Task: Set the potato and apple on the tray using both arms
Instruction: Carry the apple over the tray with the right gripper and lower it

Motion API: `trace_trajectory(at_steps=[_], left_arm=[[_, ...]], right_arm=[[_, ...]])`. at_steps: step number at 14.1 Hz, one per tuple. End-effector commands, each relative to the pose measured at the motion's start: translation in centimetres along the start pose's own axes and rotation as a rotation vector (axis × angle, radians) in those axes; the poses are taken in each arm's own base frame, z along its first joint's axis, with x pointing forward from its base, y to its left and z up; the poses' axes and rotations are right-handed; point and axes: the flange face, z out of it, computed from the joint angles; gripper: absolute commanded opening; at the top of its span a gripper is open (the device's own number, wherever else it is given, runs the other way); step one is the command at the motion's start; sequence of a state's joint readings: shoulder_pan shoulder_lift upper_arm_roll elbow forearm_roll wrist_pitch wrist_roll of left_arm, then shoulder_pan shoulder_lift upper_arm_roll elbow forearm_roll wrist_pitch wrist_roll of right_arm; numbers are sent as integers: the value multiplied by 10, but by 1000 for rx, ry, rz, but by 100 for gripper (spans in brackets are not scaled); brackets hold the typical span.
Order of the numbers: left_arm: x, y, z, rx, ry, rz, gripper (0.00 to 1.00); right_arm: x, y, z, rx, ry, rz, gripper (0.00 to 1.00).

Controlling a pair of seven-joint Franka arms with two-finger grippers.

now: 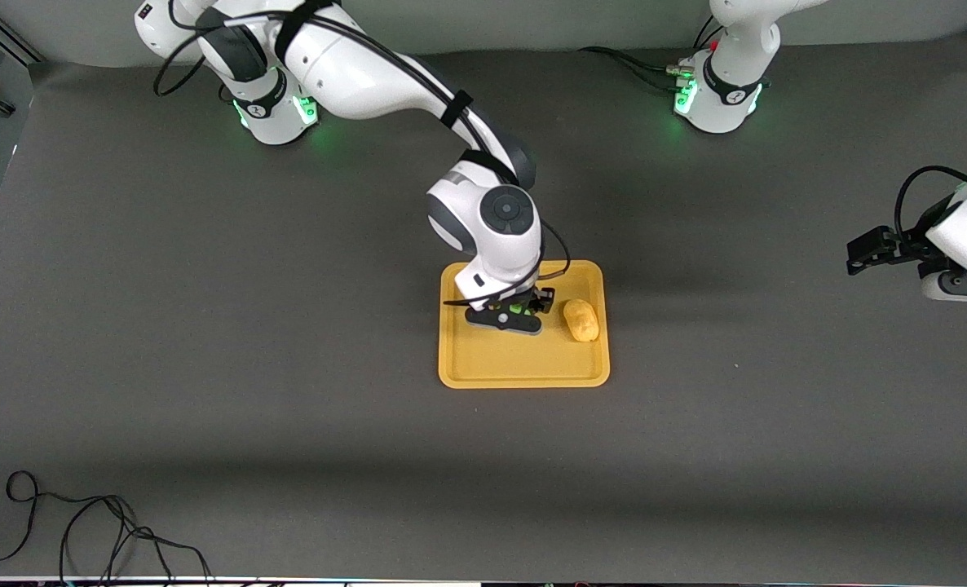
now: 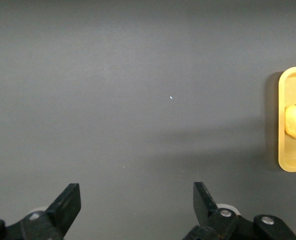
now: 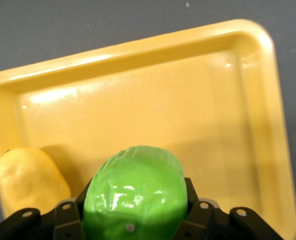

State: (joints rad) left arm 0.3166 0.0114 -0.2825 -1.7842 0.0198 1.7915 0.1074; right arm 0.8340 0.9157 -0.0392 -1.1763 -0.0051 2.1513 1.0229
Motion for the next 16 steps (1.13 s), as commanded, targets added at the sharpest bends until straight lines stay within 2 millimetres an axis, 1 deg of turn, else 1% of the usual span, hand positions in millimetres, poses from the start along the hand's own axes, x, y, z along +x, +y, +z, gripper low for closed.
trace_trajectory(at_steps=[1,2,4,5,6,7,8,9,11,12,14,16], left_arm=[[-20,-8,-16,1,-20,-1,100],[-23,-14,-24,2,-8,-13,100],[-30,-16,-38,-6,2,-15,100],[-35,-13,-45,-6,-2,-12,100],[-40,-9,-53,-3,0,-3,100],[-42,-2,-59,0,6,9,100],[-42,10,-60,1,8,32,100],[-41,17,-60,2,8,45,100],[-42,19,-61,0,9,51,100],[-42,19,-62,1,12,51,100],[-42,17,-65,0,18,51,100],[-42,8,-66,-3,22,43,100]], right_arm=[[-3,-11,21,12,40,6,54],[-4,-10,29,12,40,5,54],[-3,-9,40,0,73,-20,55],[-4,-7,46,-1,80,-25,55],[-4,-7,49,2,82,-24,73],[-3,-6,49,5,80,6,99],[-2,-8,44,13,83,34,100],[-1,-11,32,24,86,42,100],[3,-12,-13,20,81,48,100],[4,-10,-40,6,71,54,100],[15,2,-105,1,48,85,100],[26,21,-168,8,55,110,100]])
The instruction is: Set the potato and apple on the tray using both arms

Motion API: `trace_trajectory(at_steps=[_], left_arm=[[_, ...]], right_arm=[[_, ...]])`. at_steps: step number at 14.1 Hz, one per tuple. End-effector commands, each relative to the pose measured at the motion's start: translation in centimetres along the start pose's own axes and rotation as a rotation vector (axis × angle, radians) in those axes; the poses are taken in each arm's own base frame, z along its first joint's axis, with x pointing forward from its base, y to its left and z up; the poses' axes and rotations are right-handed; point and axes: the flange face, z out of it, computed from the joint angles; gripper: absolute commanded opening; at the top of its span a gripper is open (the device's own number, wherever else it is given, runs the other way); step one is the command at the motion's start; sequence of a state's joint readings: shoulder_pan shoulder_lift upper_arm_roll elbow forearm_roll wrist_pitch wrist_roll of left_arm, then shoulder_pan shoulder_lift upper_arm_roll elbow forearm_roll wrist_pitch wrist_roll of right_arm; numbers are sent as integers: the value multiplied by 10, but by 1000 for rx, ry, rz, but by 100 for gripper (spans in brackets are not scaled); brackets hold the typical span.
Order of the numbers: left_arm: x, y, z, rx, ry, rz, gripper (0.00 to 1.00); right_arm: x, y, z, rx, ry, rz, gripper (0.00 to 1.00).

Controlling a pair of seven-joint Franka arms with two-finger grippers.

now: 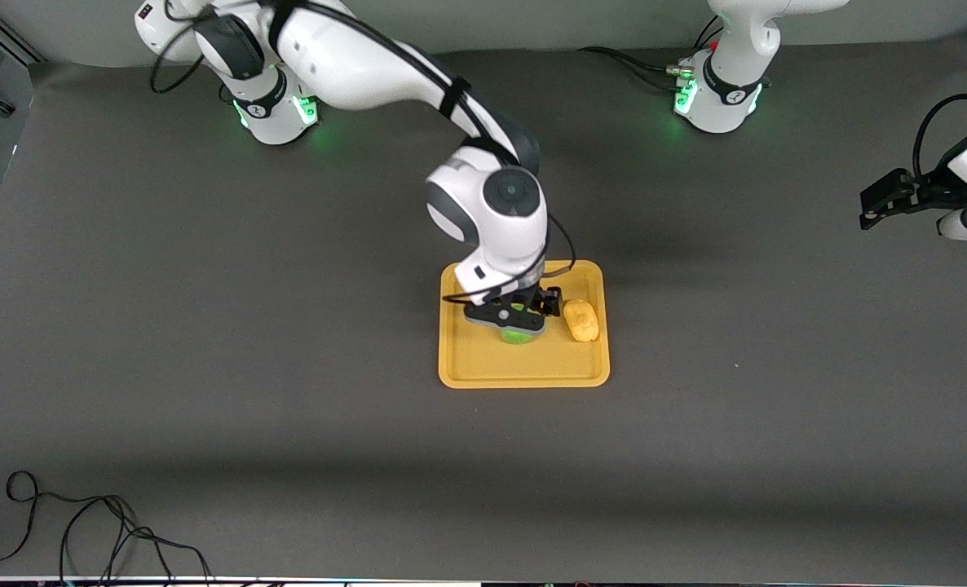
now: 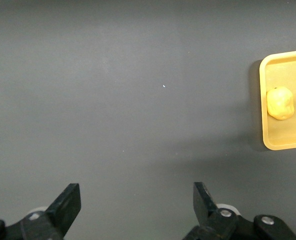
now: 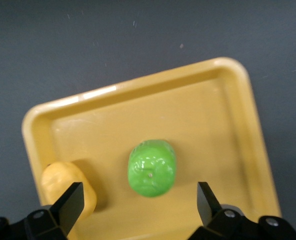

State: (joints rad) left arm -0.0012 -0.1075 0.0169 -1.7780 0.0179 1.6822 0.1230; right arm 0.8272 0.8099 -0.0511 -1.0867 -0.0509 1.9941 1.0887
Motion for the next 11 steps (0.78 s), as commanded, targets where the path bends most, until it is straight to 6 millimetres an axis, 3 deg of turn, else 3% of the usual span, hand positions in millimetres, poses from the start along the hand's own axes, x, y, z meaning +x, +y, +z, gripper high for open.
trace_trajectory(at_steps=[1,6,7,8,11], left_arm=[[-5,-8,-6,-3,2,10,100],[-5,-16,-2,-2,-3,37,100],[-5,-17,-1,-3,-4,36,100],[-4,-17,0,-3,-7,36,100],[-5,-21,1,38,-19,41,100]], right_arm=[[13,32,-89,-10,-11,35,100],[54,136,-171,-105,-98,-111,100],[65,164,-182,-101,-105,-133,100],[83,205,-190,-96,-117,-139,100],[106,297,-213,-54,-160,-186,100]])
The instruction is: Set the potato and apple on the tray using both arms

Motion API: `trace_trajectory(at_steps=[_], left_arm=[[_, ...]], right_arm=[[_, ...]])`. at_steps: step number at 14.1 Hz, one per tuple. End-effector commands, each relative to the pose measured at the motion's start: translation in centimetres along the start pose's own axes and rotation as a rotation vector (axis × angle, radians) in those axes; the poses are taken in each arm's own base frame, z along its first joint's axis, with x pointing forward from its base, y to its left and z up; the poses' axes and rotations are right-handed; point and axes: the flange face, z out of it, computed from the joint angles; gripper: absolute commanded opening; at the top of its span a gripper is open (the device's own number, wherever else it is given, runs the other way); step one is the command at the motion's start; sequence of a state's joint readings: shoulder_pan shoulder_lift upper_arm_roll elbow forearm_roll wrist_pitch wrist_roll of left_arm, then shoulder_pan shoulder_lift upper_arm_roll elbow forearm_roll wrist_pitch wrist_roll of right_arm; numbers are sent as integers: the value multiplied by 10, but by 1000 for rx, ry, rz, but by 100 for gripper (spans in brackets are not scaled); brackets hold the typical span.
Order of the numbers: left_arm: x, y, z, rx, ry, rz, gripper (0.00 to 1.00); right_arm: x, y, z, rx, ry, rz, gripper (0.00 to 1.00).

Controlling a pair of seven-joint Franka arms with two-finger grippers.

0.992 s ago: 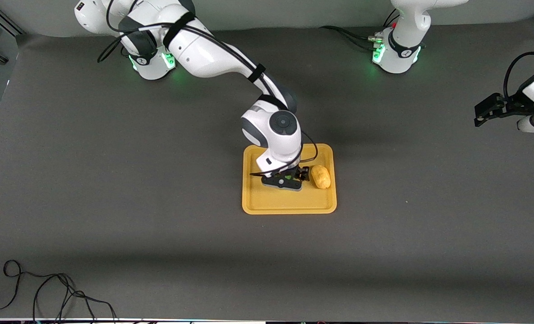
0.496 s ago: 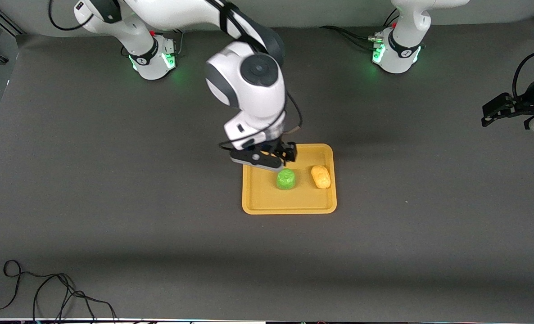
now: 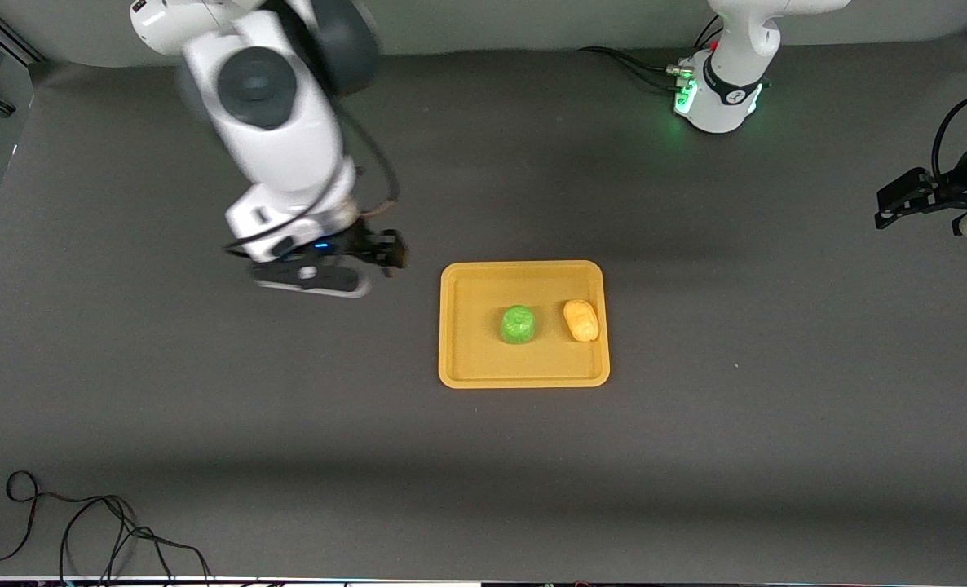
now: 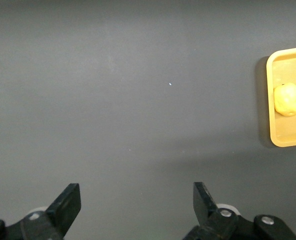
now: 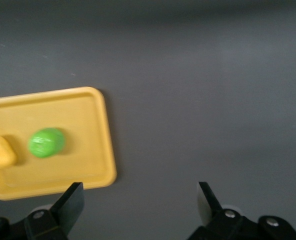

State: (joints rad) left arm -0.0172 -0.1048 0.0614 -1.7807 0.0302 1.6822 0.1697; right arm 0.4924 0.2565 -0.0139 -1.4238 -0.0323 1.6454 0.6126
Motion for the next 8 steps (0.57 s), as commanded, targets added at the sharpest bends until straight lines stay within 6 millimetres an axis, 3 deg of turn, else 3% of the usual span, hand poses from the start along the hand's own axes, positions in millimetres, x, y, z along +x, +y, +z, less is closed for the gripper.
trace_trajectory(at_steps=[1,5,8], left_arm=[[-4,-4,-3,35,-11,21,100],[-2,5,1,18,-32,22,100],[-1,8,-5,16,-29,3,100]], right_arm=[[-14,91,-15,37,-23,-58,100],[9,200,-20,33,-42,-127,100],[20,261,-24,36,-44,-135,100]])
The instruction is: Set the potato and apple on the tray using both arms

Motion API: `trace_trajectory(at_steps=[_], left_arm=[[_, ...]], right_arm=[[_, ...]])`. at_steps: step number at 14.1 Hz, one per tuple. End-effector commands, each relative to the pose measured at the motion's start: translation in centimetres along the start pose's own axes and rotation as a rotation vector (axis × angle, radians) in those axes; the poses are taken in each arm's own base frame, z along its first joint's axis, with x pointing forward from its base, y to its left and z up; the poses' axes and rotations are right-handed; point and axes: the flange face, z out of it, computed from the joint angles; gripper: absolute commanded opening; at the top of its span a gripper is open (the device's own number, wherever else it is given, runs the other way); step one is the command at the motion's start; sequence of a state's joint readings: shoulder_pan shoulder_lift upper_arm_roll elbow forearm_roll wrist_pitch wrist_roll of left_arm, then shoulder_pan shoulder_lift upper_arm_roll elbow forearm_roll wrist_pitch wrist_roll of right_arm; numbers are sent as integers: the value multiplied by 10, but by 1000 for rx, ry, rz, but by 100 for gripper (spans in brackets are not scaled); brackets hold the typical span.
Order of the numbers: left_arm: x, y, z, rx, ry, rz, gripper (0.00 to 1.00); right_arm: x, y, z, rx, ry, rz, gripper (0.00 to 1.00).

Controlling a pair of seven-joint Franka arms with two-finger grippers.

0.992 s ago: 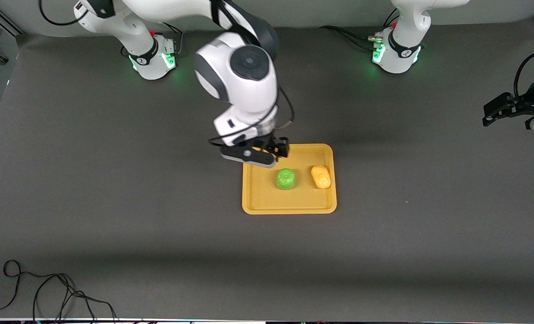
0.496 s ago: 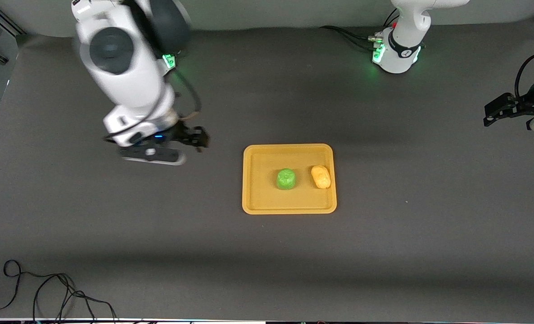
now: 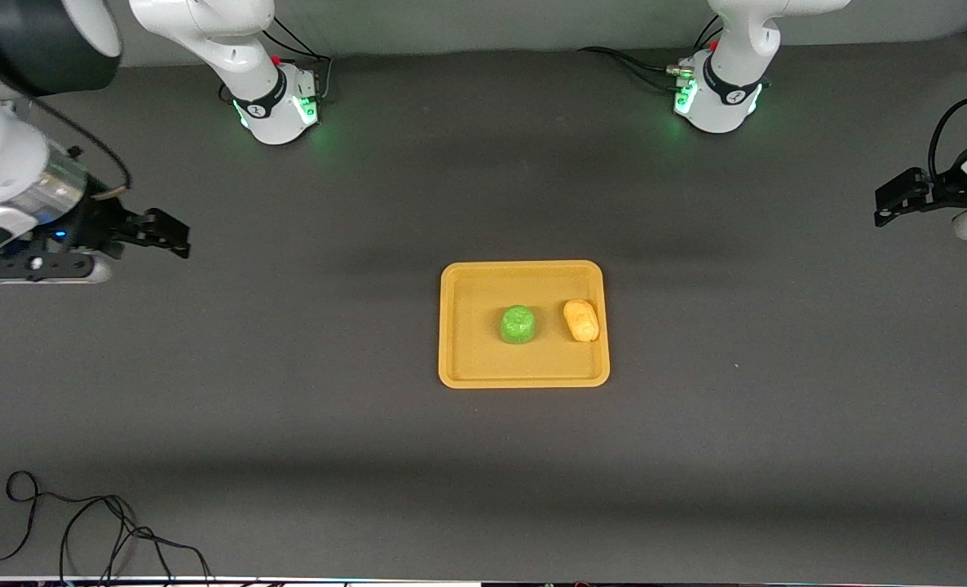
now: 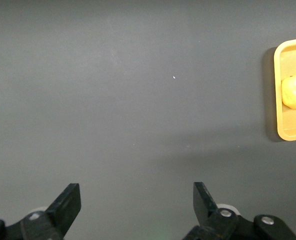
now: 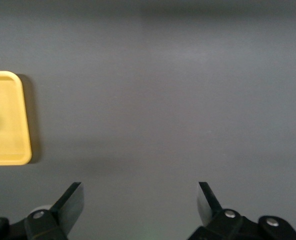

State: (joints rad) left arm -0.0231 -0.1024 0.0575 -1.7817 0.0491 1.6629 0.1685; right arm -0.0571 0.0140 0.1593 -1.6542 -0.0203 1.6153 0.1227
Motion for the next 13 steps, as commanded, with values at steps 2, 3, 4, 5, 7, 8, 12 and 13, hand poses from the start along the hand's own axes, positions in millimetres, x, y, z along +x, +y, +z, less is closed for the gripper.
trace_trajectory(at_steps=[2,3,4,5,7,8,12,13], left_arm=[[-2,4,-13,-1,-6,4,100],[-1,4,-14,1,4,4,100],[2,4,-13,0,15,4,100],[5,2,-12,0,14,4,100],[4,1,-13,-1,8,14,100],[4,1,-13,-1,6,14,100],[2,-5,-26,0,18,1,100],[3,-5,-26,1,21,1,100]], right_arm=[[-6,51,-2,17,-16,-14,100],[-6,63,-2,17,-14,-27,100],[-6,70,-4,18,-11,-28,100],[-6,76,-4,15,-11,-20,100],[-5,68,-11,12,3,-27,100],[-7,68,-12,13,-10,-25,100],[-8,63,-13,12,-23,-26,100],[-8,63,-13,18,-28,-21,100]])
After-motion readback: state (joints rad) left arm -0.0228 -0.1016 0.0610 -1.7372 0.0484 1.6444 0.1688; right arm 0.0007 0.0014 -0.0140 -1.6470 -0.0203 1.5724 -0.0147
